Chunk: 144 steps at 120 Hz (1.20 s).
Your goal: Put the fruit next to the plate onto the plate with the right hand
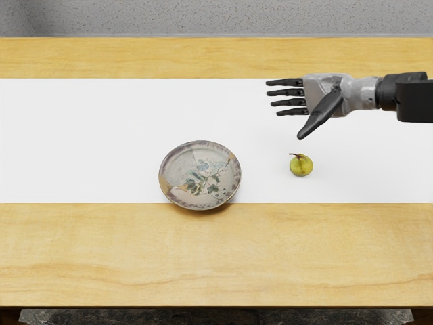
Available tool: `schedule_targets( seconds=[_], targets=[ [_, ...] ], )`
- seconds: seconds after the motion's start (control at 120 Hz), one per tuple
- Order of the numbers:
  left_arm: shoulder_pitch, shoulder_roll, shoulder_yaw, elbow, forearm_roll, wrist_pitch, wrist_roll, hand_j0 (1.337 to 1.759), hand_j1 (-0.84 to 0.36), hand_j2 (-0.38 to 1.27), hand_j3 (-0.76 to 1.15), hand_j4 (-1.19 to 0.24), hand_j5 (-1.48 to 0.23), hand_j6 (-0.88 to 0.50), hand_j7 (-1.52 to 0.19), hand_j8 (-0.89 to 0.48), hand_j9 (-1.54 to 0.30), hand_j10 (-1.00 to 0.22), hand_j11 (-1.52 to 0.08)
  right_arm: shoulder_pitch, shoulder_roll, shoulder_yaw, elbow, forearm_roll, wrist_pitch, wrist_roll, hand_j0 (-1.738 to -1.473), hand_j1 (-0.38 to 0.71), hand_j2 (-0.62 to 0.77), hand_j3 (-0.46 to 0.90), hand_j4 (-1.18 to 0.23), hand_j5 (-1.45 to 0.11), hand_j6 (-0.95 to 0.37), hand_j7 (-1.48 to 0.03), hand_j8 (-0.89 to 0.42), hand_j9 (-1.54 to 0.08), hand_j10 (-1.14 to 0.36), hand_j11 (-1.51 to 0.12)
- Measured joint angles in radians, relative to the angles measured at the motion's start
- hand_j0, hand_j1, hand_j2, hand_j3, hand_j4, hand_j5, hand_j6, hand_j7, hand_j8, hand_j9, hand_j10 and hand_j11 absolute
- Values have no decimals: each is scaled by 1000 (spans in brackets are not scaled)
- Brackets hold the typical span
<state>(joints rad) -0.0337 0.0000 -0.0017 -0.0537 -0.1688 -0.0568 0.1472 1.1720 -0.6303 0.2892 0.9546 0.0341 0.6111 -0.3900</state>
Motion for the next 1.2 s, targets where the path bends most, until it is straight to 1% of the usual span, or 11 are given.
schedule_targets(
  seconds=[0.25,0.308,0.333,0.367,0.492,0.575,0.717,0.783,0.85,0.933,1.2],
  targets=[
    [0,0,0,0,0,0,0,1658,325,4,0,-21,-27,-21,-27,-21,-27,-21,-27,-11,-13,-1,-7,-2,0,0,-1658,-349,0,0,0,0,1,0,1,0,0,0],
    [0,0,0,0,0,0,0,1658,325,4,0,-21,-27,-21,-27,-21,-27,-21,-27,-17,-22,2,-11,-38,0,11,-1658,-349,0,0,0,0,1,0,1,0,0,0],
    [0,0,0,0,0,0,0,1658,325,4,0,-21,-27,-21,-27,-21,-27,-21,-27,-19,-24,7,-11,-72,0,29,-1658,-349,0,0,0,0,1,0,1,0,0,0],
    [0,0,0,0,0,0,0,1658,325,4,0,-21,-27,-21,-27,-21,-27,-21,-27,-23,-26,18,-12,-130,0,70,-1658,-349,0,0,0,0,1,0,1,0,0,0],
    [0,0,0,0,0,0,0,1658,325,4,0,-21,-27,-21,-27,-21,-27,-21,-27,-47,-29,52,-14,-341,0,278,-1658,-349,1,0,0,0,0,0,0,0,0,0],
    [0,0,0,0,0,0,0,1658,325,4,0,-21,-27,-21,-27,-21,-27,-21,-27,-65,-29,59,-14,-448,0,390,-1658,-349,1,0,0,0,0,0,0,0,0,0],
    [0,0,0,0,0,0,0,1658,325,4,0,-21,-27,-21,-27,-21,-27,-21,-27,-115,-30,61,-17,-556,0,591,-1658,-349,1,0,-1,0,-1,0,-1,0,0,0],
    [0,0,0,0,0,0,0,1658,325,4,0,-21,-27,-21,-27,-21,-27,-21,-27,-145,-32,62,-22,-578,0,663,-1658,-349,2,0,-1,0,-1,0,-1,0,-1,0],
    [0,0,0,0,0,0,0,1658,325,4,0,-21,-27,-21,-27,-21,-27,-21,-27,-177,-34,63,-26,-567,0,703,-1658,-349,2,0,-1,0,-1,0,-1,0,-1,0],
    [0,0,0,0,0,0,0,1658,325,4,0,-21,-27,-21,-27,-21,-27,-21,-27,-210,-34,64,-31,-541,0,728,-1658,-349,2,0,-1,0,-2,0,-1,0,-1,0],
    [0,0,0,0,0,0,0,1658,325,4,0,-21,-27,-21,-27,-21,-27,-21,-27,-284,-32,56,-54,-481,-1,746,-1658,-349,3,0,-1,0,-1,0,-1,0,0,0]
  ],
)
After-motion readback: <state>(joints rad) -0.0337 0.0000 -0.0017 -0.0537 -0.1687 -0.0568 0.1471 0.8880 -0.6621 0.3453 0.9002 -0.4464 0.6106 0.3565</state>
